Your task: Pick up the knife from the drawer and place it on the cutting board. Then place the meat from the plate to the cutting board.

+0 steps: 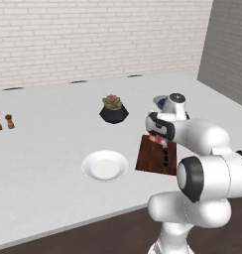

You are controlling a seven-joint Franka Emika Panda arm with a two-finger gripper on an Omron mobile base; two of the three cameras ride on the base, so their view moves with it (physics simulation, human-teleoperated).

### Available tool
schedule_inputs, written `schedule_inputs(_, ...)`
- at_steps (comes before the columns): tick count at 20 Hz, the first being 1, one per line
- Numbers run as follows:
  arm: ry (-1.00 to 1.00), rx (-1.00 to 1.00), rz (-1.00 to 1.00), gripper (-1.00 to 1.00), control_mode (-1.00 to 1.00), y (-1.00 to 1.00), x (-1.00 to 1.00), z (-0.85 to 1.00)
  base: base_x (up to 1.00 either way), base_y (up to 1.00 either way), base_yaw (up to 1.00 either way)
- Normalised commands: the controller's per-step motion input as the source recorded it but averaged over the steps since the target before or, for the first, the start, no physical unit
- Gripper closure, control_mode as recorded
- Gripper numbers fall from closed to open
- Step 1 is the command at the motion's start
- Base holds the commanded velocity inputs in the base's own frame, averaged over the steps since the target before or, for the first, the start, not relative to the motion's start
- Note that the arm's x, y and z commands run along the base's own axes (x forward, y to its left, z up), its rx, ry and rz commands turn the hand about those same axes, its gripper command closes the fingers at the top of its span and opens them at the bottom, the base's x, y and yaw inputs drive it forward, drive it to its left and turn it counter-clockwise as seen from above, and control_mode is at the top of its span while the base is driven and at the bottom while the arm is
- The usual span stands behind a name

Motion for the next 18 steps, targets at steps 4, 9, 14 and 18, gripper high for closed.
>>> schedule_inputs(4,0.0,-0.16,0.0,1.0,-1.0,-0.21,0.0,-0.23,0.0,0.0,0.0)
schedule_inputs(9,-0.01,-0.14,0.0,1.0,-1.0,-0.01,0.0,-0.32,0.0,0.0,0.0)
schedule_inputs(14,0.0,-0.06,0.0,1.0,-1.0,0.0,0.0,-0.26,0.0,0.0,0.0)
schedule_inputs(18,0.0,-0.02,0.03,-1.0,-1.0,0.0,0.01,-0.12,0.0,0.0,0.0)
